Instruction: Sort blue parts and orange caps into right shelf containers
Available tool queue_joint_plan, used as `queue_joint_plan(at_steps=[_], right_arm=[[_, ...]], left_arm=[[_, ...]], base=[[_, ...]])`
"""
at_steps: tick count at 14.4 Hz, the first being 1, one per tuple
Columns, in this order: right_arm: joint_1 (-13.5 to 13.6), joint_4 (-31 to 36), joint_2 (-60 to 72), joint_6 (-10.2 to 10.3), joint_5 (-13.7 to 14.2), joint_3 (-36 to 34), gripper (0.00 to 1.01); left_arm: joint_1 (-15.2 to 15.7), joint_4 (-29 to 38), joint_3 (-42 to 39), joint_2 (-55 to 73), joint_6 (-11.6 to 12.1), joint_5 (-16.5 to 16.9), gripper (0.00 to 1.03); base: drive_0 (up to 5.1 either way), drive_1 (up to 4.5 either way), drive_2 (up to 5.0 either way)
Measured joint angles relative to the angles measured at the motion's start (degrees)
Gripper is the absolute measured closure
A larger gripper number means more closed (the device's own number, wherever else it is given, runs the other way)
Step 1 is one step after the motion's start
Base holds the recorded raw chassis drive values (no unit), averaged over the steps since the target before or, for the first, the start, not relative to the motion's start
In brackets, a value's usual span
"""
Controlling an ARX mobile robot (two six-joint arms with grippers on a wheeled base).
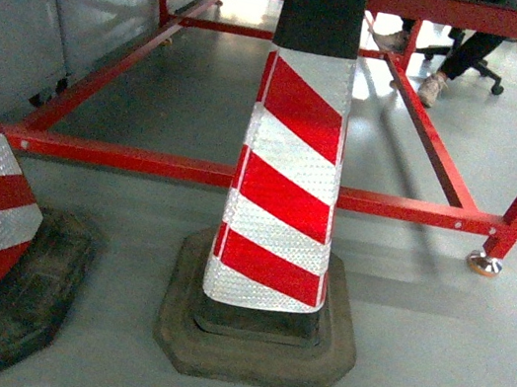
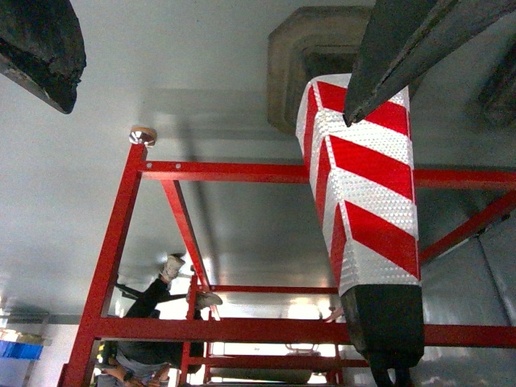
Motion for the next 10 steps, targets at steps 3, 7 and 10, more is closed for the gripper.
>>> queue_joint_plan(at_steps=[3, 7, 10], right_arm=[[0.0, 0.02, 0.0, 0.02, 0.0, 0.0, 0.03], [0.0, 0.02, 0.0, 0.0, 0.0, 0.0, 0.03], [0.0, 0.02, 0.0, 0.0, 0.0, 0.0, 0.03]], left_arm=[[0.0, 0.0, 0.0, 0.0, 0.0, 0.0, 0.05], [0.0, 0.0, 0.0, 0.0, 0.0, 0.0, 0.05], [0.0, 0.0, 0.0, 0.0, 0.0, 0.0, 0.05]], base=[[0.0, 0.0, 0.0], [0.0, 0.0, 0.0], [0.0, 0.0, 0.0]])
